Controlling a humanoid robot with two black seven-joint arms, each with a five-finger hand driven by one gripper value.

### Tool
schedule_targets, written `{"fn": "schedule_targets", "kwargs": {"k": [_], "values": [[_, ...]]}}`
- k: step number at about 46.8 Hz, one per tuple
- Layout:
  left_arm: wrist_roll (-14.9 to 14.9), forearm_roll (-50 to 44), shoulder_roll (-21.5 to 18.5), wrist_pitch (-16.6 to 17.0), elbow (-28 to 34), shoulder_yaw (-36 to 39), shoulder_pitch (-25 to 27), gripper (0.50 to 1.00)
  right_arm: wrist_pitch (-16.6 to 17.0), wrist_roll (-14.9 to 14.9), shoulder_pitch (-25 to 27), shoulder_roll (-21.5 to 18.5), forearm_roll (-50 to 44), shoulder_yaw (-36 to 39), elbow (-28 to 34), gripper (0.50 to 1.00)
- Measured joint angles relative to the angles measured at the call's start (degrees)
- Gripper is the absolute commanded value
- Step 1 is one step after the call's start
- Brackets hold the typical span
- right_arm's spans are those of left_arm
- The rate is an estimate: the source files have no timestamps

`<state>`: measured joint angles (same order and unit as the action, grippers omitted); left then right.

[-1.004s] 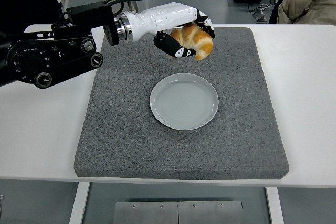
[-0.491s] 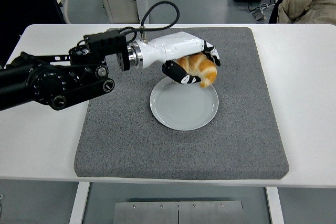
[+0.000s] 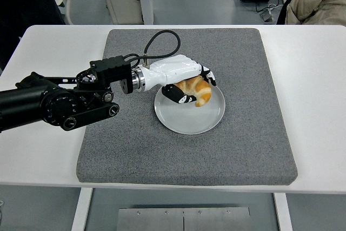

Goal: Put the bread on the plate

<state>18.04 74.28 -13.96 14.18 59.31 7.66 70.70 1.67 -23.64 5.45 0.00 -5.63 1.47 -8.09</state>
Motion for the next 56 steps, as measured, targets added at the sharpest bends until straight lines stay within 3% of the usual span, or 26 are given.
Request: {"fn": "schedule_targets", "kwargs": {"k": [37, 48, 56], "values": [[0.2, -0.1, 1.8, 2.5, -2.3, 2.3, -3.5, 0.637, 0.0, 0.0, 0.0, 0.0, 0.0, 0.0, 0.0, 1.000], [0.2, -0.2, 1.9, 2.6, -2.3, 2.3, -3.5, 0.746, 0.0, 0.0, 0.0, 0.0, 0.0, 0.0, 0.0, 1.000], [0.2, -0.2, 1.8, 2.6, -2.3, 2.5, -4.4, 0.793, 0.0, 0.0, 0.0, 0.0, 0.0, 0.0, 0.0, 1.000]]}}
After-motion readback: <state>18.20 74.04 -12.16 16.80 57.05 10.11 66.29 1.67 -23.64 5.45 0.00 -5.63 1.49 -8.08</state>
